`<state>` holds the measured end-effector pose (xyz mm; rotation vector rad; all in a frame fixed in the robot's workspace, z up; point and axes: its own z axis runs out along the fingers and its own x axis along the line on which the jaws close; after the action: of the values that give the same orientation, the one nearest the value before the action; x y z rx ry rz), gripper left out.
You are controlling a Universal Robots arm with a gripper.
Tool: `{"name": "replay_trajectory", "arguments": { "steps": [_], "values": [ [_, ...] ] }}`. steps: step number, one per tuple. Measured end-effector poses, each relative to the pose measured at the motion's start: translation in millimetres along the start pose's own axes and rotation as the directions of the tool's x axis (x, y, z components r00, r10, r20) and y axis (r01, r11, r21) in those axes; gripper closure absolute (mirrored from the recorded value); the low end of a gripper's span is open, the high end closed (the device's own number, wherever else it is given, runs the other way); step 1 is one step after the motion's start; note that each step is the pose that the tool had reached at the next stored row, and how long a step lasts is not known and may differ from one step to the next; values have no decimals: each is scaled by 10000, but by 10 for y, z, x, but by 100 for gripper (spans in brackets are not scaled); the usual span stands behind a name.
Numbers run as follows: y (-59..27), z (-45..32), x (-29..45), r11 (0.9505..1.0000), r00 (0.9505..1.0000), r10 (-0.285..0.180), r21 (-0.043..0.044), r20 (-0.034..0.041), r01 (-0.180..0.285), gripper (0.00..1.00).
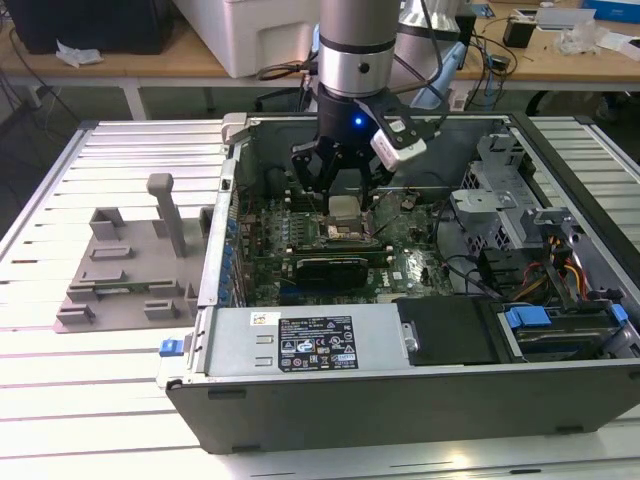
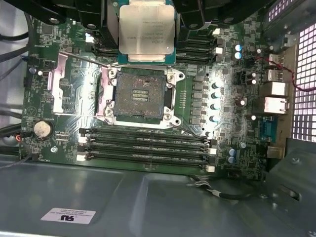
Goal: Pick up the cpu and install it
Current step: 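Pick up the cpu and move it towards the insertion slot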
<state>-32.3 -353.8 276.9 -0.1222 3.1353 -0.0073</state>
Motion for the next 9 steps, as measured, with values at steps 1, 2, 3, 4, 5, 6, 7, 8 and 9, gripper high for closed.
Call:
{"name": "replay_trajectory", "arguments": {
  "steps": [1, 2, 3, 4, 5, 6, 7, 8, 9],
  "values": [
    [-1, 1, -18, 10000, 10000, 1, -2, 1, -1, 45],
    [-1, 2, -25, 10000, 10000, 1, -3, 2, -1, 45],
    [-1, 1, -25, 10000, 10000, 2, -2, 1, -2, 45],
    [-1, 2, -26, 10000, 10000, 1, -3, 1, -1, 45],
    [-1, 2, -26, 10000, 10000, 1, -2, 2, -1, 45],
    [-1, 2, -26, 10000, 10000, 0, -3, 1, 0, 45],
    [-1, 2, -27, 10000, 10000, 1, -3, 1, -1, 45],
    [-1, 2, -27, 10000, 10000, 0, -2, 1, 0, 45],
    [-1, 1, -27, 10000, 10000, 0, -2, 1, 0, 45]
  ]
}}
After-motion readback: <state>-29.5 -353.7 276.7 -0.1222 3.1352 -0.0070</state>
